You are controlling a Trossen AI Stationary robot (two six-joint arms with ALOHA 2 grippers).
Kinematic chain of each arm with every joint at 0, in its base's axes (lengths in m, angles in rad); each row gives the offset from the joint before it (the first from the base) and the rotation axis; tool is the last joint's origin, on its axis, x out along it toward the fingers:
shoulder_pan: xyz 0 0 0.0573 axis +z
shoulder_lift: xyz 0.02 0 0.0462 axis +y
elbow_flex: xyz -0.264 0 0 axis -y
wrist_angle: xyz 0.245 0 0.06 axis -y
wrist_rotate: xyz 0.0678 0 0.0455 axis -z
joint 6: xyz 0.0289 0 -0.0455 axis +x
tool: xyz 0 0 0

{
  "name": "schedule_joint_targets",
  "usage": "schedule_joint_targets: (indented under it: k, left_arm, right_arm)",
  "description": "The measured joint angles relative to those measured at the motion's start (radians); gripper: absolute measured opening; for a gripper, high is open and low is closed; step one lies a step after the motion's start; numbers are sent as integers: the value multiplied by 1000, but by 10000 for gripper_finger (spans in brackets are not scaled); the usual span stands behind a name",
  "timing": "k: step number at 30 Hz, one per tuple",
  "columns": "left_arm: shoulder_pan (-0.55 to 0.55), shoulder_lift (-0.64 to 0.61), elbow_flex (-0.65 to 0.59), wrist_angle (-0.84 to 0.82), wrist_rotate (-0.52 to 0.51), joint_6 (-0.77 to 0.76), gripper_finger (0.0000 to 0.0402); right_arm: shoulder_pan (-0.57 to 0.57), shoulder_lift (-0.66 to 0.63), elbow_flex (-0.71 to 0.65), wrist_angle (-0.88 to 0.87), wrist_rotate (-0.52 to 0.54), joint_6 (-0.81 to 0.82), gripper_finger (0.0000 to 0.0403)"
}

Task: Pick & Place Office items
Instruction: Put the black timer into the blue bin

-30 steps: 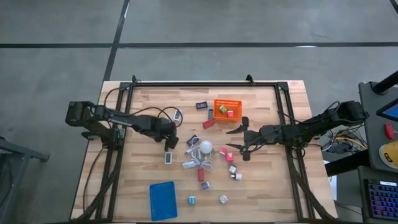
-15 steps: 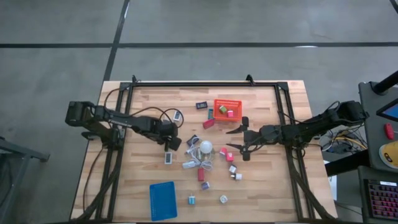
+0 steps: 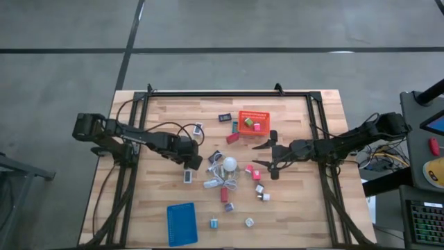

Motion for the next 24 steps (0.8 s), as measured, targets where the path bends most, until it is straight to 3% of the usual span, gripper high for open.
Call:
schedule_joint_targets:
  k: [6,13,24]
  left_arm:
    - [-2,-2,0,-53,0,58,49]
    - [-2,-5,2,-130,-17,153,46]
    - [-39,-69,-3,-82,-155,416,46]
  right_arm:
    - [0,-1,0,-1,0,3,228]
    - [0,-1,0,-2,2,2,228]
    - [0,-1,0,0,2,-11,228]
